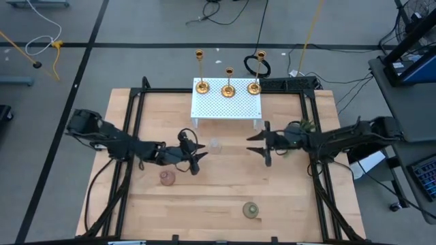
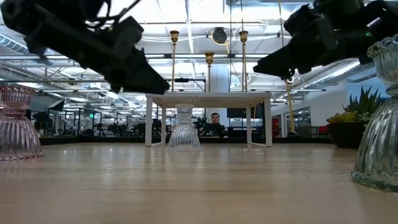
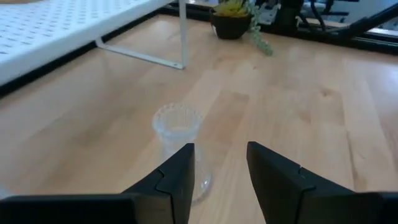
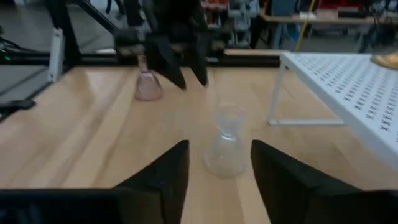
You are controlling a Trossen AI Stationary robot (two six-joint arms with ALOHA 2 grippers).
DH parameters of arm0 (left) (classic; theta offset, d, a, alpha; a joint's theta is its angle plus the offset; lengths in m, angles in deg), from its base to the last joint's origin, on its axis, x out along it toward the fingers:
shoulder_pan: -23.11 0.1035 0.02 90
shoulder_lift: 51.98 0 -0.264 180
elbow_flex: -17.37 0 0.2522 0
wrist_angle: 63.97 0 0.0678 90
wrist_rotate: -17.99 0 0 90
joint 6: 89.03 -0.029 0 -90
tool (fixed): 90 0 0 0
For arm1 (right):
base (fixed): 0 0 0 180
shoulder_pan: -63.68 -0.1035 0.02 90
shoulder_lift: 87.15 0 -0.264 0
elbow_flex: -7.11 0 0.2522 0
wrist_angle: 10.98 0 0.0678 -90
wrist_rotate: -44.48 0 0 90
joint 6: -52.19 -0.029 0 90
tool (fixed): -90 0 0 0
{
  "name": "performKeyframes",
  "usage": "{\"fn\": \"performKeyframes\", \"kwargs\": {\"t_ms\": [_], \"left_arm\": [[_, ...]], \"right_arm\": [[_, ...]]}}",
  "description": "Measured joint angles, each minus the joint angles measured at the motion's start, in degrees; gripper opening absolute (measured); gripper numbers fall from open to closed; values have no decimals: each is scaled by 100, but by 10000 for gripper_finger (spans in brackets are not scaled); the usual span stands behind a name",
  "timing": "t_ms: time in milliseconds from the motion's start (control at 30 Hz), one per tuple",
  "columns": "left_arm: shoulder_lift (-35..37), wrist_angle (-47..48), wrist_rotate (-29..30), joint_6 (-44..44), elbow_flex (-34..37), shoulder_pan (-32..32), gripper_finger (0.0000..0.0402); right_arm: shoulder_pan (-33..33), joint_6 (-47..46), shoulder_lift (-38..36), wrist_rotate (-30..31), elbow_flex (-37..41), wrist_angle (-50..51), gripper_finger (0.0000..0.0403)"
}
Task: Pick & Place candle stick holders
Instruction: Put the transparent glass candle holder on the shelf
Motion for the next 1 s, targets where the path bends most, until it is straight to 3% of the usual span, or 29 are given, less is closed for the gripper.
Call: {"fn": "performKeyframes", "kwargs": {"t_ms": [133,367,533,767,1000], "left_arm": [[-511,-389,-417,-38,0,284,190],[-1178,-990,-395,216,-5,559,267],[-1789,-1425,-409,148,-304,683,296],[-2264,-1440,-52,-67,-808,790,294],[-2296,-1428,39,-76,-868,873,249]], "right_arm": [[-124,0,0,0,195,-403,191],[-211,0,-2,2,209,-372,201],[-211,1,1,9,209,-369,200],[-211,-107,1,7,209,-349,199],[-209,-109,1,7,209,-320,200]]}}
